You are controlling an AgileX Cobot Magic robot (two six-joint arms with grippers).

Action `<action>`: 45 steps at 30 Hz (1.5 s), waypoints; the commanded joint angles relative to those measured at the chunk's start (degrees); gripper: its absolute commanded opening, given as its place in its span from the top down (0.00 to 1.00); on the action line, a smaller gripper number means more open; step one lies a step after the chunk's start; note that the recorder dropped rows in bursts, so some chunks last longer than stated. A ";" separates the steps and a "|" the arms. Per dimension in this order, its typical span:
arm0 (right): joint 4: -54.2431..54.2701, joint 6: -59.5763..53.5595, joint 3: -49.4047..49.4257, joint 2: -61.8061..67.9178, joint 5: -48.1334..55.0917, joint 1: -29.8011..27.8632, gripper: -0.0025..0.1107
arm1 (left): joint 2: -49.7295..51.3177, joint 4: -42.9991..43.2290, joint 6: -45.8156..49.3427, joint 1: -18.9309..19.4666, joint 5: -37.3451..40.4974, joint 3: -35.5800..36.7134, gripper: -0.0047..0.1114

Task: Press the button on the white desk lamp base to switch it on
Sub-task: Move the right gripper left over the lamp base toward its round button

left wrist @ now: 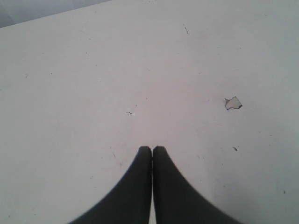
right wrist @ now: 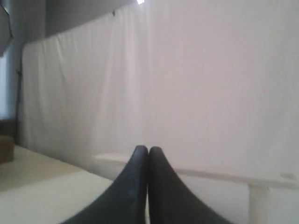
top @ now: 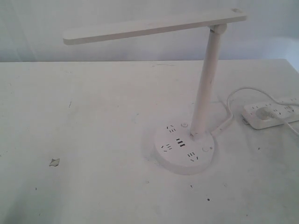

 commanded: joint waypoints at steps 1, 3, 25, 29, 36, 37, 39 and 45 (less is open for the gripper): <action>-3.74 1.05 -0.37 6.19 9.38 -0.29 0.98 | -0.22 -0.33 -0.06 0.15 -0.07 0.19 0.96; -3.74 0.93 -0.37 9.04 9.92 -0.29 0.98 | -0.22 -0.33 -0.06 0.15 -0.07 0.19 0.96; -19.56 11.01 -0.37 44.47 1.41 5.09 0.98 | -0.22 -0.33 -0.06 0.15 -0.07 0.19 0.96; -19.64 11.01 -0.37 49.60 6.50 10.03 0.98 | -0.22 -0.33 -0.06 0.15 -0.07 0.19 0.96; -17.96 11.01 -1.92 56.75 25.28 15.88 0.98 | -0.22 -0.33 -0.06 0.15 -0.07 0.19 0.96; -17.47 11.01 -2.44 57.18 26.19 15.88 0.98 | -0.22 -0.33 -0.06 0.15 -0.07 0.19 0.96; -16.06 11.01 -3.46 57.20 26.43 15.88 0.98 | -0.22 -0.33 -0.06 0.15 -0.07 0.19 0.96; -12.93 9.32 -7.53 57.20 26.17 15.88 0.98 | -0.22 -0.33 -0.06 0.15 -0.07 0.19 0.96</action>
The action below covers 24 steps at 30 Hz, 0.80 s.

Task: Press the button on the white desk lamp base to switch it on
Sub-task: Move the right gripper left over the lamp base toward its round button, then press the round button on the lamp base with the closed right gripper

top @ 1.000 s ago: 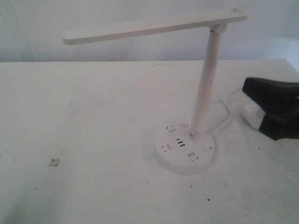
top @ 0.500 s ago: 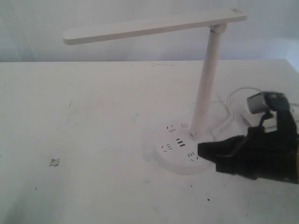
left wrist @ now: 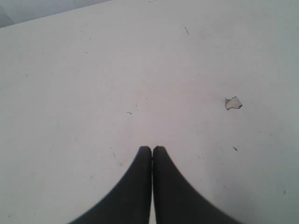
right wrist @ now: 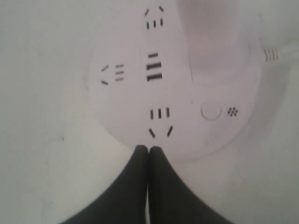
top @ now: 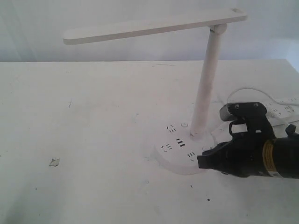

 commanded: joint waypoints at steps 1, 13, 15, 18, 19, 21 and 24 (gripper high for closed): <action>1.65 -1.40 -3.12 -0.03 1.42 0.19 0.98 | -0.22 -0.33 -0.06 0.15 -0.07 0.19 0.96; 1.65 -4.00 -4.05 2.34 6.65 0.19 0.98 | -0.22 -0.33 -0.06 0.15 -0.07 0.19 0.96; 1.65 -4.77 -4.05 4.05 4.37 0.19 0.98 | -0.22 -0.33 -0.06 0.15 -0.07 0.19 0.96; 2.09 -5.67 -4.19 6.78 -0.33 0.19 0.98 | -0.22 -0.33 -0.06 0.15 -0.07 0.19 0.96; 2.19 -5.67 -4.58 7.78 -0.72 0.19 0.98 | -0.22 -0.33 -0.06 0.15 -0.07 0.19 0.96; 2.32 -5.67 -5.30 9.30 -0.06 0.19 0.98 | -0.22 -0.33 -0.06 0.15 -0.07 0.19 0.96; 2.97 -5.67 -6.28 10.68 0.95 0.19 0.98 | -0.22 -0.33 -0.06 0.15 -0.07 0.19 0.96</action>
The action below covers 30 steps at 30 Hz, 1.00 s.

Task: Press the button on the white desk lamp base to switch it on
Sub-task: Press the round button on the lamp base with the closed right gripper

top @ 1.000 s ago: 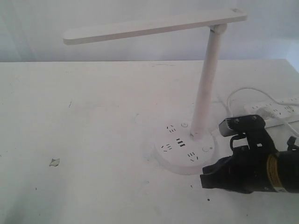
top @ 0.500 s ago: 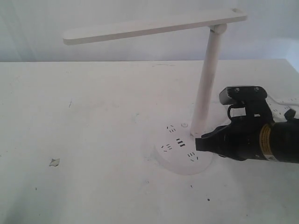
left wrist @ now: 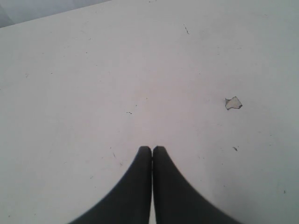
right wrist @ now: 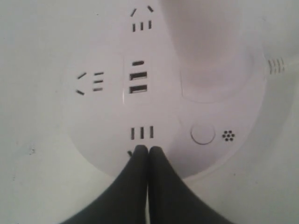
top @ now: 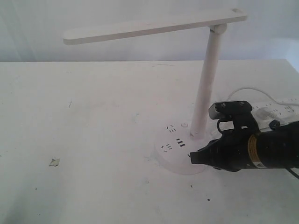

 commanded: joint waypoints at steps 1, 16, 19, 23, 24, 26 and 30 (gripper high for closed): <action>0.93 -0.73 -1.71 1.62 0.58 0.19 0.98 | -0.22 -0.33 -0.06 0.15 -0.07 0.19 0.96; 4.00 -2.27 -3.70 1.75 6.57 0.19 0.98 | -0.22 -0.33 -0.06 0.15 -0.07 0.19 0.96; 4.00 -2.27 -3.70 1.75 6.59 0.19 0.98 | -0.22 -0.33 -0.06 0.15 -0.07 0.19 0.96; 4.00 -2.27 -3.70 1.75 5.66 0.19 0.98 | -0.22 -0.33 -0.06 0.15 -0.07 0.19 0.96; 4.00 -2.27 -3.70 1.75 5.66 0.19 0.98 | -0.22 -0.33 -0.06 0.15 -0.07 0.19 0.96; 4.00 -2.27 -3.70 1.75 5.66 0.19 0.98 | -0.22 -0.33 -0.06 0.15 -0.07 0.19 0.96; 4.00 -2.27 -3.60 2.49 5.65 0.19 0.98 | -0.22 -0.33 -0.06 0.15 -0.07 0.19 0.96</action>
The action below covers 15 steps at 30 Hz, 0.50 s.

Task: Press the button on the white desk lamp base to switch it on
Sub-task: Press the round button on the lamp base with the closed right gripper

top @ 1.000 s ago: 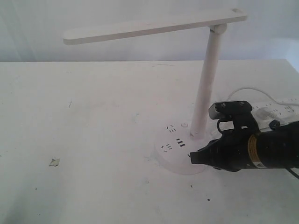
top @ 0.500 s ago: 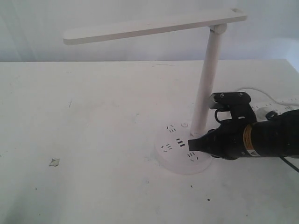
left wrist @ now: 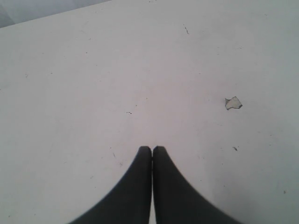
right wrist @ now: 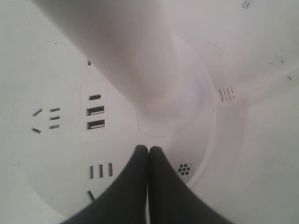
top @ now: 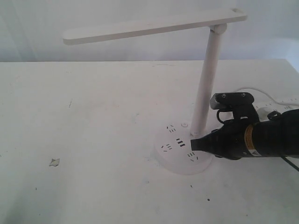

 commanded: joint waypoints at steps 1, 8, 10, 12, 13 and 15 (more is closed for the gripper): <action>0.02 -0.70 0.01 1.15 -0.07 0.19 0.98 | -0.22 -0.33 -0.06 0.15 -0.07 0.19 0.96; 0.02 -0.18 0.01 3.83 0.68 0.19 0.98 | -0.22 -0.33 -0.06 0.15 -0.07 0.19 0.96; 0.02 -0.09 0.01 3.93 1.51 0.19 0.98 | -0.22 -0.33 -0.06 0.15 -0.07 0.19 0.96; 0.02 -0.09 0.01 3.93 2.66 0.19 0.98 | -0.22 -0.33 -0.06 0.15 -0.07 0.19 0.96; 0.02 -0.09 0.01 3.93 3.27 0.19 0.98 | -0.22 -0.33 -0.06 0.15 -0.07 0.19 0.96; 0.02 -0.09 0.01 3.93 3.78 0.19 0.98 | -0.22 -0.33 -0.06 0.15 -0.07 0.19 0.96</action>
